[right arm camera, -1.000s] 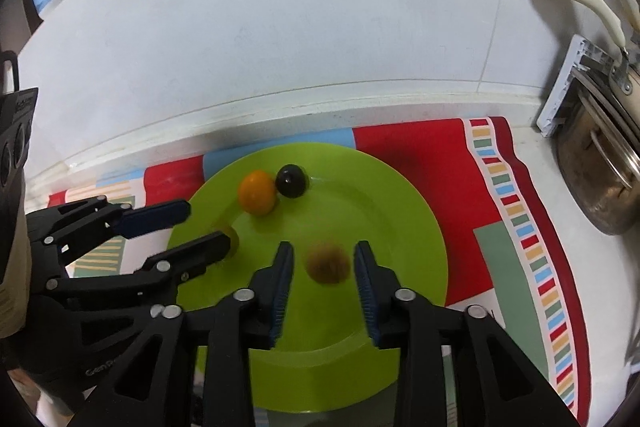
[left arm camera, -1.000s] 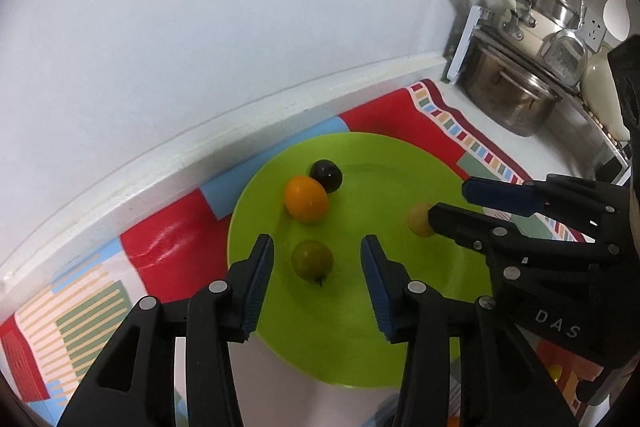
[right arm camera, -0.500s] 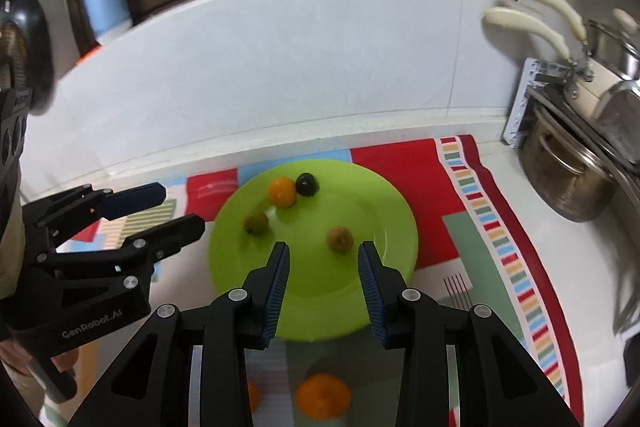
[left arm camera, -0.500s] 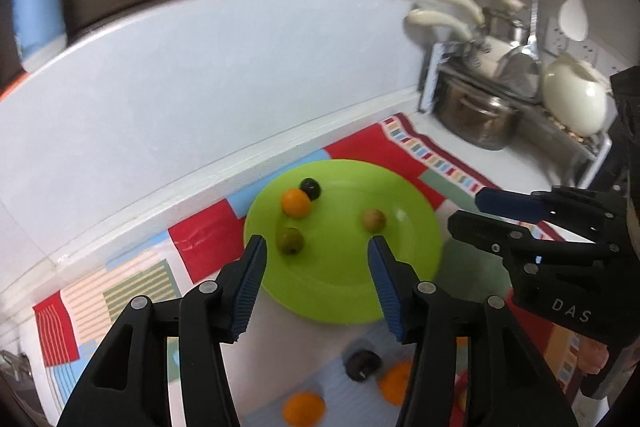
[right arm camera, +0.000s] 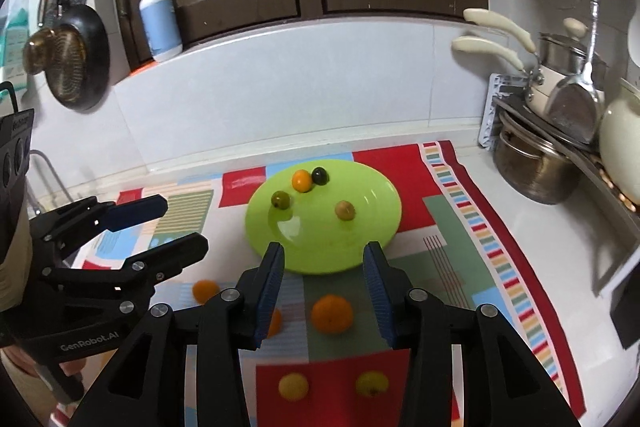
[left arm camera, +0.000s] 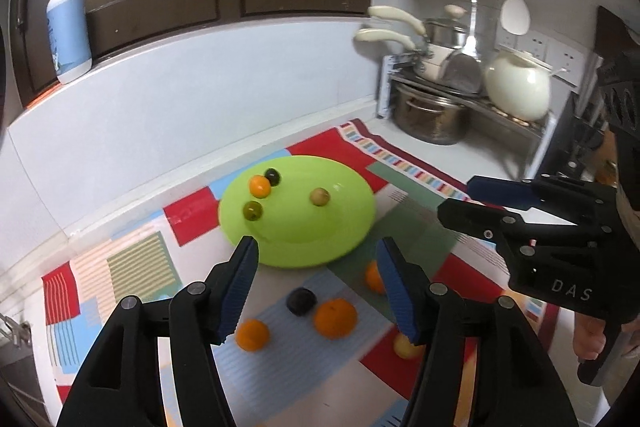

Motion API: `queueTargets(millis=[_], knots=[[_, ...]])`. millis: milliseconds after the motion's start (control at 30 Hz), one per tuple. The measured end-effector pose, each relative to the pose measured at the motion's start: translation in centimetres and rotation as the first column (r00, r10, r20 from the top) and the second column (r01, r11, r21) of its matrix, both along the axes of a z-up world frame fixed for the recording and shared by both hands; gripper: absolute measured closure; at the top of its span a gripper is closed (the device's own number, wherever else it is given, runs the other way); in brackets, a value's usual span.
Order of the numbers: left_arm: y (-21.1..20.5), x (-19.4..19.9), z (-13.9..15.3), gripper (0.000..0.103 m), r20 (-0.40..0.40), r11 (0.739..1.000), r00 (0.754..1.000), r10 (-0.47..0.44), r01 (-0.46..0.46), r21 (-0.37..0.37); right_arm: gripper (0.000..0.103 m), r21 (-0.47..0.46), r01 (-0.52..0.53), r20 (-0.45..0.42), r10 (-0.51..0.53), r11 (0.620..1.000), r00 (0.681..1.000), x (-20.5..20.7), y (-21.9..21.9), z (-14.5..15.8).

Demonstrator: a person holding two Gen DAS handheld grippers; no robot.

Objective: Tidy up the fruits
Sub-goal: 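Withdraw both tools from the plate toward the remaining fruits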

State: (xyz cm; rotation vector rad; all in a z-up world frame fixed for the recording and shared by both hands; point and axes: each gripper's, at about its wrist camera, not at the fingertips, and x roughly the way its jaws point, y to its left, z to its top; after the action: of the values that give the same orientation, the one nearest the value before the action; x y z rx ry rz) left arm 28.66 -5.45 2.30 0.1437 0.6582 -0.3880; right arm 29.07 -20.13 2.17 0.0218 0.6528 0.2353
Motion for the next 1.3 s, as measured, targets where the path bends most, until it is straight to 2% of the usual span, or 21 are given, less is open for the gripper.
queueTargets(millis=[267,600,800,1300], knots=[[-1.9,-3.0,-0.8,0.042,0.015,0.999,0.999,-0.031,0.030,0.022,0.061,0.001,0.000,-0.013,0.000,1.000,1.000,-3.2,-1.6,-0.5],[-4.2,-5.1,-3.7,0.042,-0.018,0.995,0.996,-0.086,0.087,0.051,0.061,-0.028,-0.021,-0.077,0.018,0.999,0.997,-5.6,-3.2,-3.3],[-4.9,-5.9,-5.2,0.042,-0.005,0.989,0.992,-0.123,0.123,0.079,0.061,-0.041,-0.033,-0.115,0.028,0.999,0.993,-6.1,-3.7,-5.2],[-6.1,-5.8,-9.5,0.042,-0.065,0.970,0.975,-0.212,0.218,0.107,0.061,-0.058,-0.071,-0.207,0.058,0.996,0.977,-5.4,-3.8,-9.4]])
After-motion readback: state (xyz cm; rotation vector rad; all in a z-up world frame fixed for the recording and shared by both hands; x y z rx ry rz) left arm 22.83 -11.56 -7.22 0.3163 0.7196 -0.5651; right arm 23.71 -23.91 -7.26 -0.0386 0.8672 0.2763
